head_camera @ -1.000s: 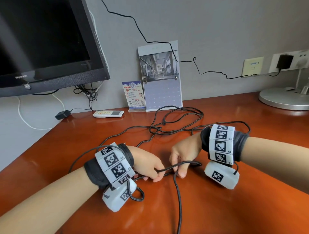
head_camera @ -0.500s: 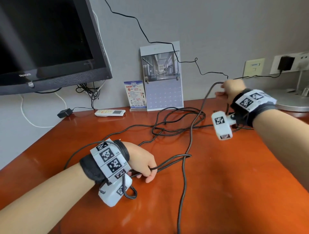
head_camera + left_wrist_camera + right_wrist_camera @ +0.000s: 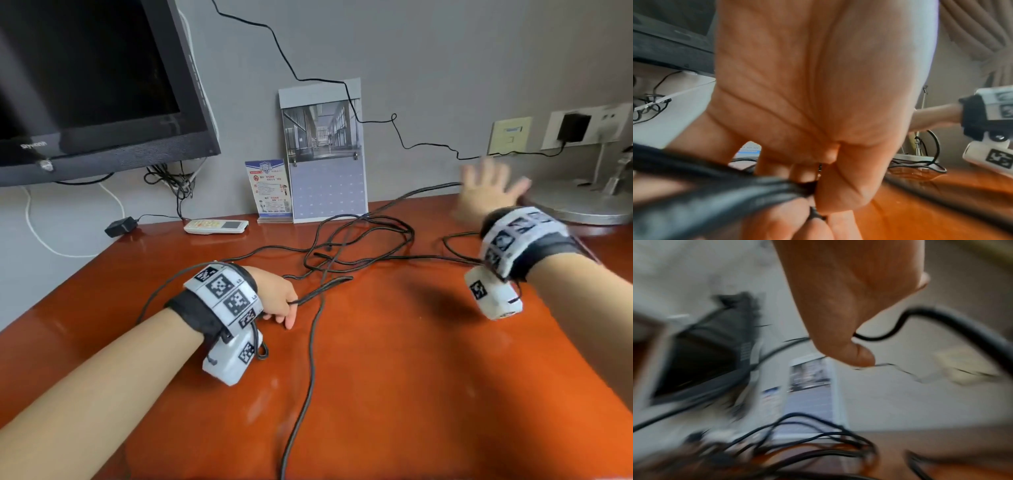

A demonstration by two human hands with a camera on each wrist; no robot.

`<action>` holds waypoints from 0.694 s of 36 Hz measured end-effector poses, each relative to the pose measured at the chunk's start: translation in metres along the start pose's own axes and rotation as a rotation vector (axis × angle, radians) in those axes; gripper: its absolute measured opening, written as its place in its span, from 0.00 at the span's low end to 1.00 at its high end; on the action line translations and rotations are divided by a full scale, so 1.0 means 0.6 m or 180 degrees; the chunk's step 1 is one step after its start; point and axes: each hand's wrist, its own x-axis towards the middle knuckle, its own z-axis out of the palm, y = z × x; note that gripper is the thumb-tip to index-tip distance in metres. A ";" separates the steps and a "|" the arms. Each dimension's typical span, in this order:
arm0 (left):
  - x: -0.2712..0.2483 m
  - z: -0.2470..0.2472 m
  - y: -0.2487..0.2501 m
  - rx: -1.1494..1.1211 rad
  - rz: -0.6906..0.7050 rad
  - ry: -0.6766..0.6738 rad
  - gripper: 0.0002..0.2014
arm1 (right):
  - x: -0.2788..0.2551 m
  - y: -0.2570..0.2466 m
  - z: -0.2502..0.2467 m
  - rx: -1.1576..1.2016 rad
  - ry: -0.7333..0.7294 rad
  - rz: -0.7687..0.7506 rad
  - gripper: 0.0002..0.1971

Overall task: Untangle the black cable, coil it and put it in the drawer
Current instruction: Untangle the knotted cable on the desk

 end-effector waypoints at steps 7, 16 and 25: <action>0.011 0.004 0.000 -0.0234 -0.0183 0.0009 0.16 | -0.122 -0.160 -0.010 -0.0310 0.0362 -0.3965 0.44; 0.006 0.010 0.012 -0.0387 -0.0357 0.0148 0.19 | -0.154 -0.255 0.030 -0.0217 -0.1739 -0.4100 0.21; -0.001 0.007 -0.005 -0.1153 -0.0335 0.0033 0.18 | -0.119 -0.263 0.004 0.0896 -0.0777 -0.3011 0.11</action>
